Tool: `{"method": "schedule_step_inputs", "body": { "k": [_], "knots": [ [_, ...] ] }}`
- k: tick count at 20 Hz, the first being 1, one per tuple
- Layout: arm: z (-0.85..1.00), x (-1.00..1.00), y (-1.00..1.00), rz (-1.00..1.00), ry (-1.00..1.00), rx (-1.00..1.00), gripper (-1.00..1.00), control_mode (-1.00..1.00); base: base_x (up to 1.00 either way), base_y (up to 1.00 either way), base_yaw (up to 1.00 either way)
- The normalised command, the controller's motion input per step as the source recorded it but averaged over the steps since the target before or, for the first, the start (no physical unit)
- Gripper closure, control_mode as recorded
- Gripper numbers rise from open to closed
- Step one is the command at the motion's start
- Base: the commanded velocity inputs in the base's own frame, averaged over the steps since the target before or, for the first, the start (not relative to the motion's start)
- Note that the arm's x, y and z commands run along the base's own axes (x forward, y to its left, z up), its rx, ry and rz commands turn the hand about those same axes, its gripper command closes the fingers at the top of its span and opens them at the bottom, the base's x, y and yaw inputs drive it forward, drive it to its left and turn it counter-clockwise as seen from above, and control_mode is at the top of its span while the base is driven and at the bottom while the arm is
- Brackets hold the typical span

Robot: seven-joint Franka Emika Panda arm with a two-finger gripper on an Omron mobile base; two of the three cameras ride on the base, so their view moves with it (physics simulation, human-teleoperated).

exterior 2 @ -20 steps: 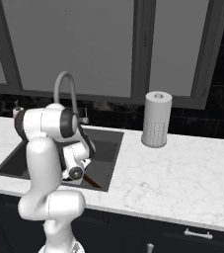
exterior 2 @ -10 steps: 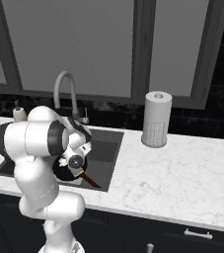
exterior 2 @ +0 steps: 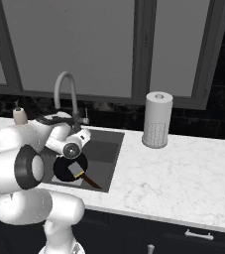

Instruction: Pick the pan and sponge and place them into the sink. Then turn on the water.

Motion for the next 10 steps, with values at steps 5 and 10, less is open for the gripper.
{"method": "schedule_step_inputs", "body": {
  "k": [5, 10],
  "knots": [
    [0.46, -0.47, -0.66, 0.00, 0.08, 0.00, -1.00, -1.00, 0.00, 0.00, 0.00],
    [0.44, -0.41, -0.66, 0.04, 0.11, 0.00, -1.00, -1.00, 0.00, 0.00, 0.00]
  ]
}}
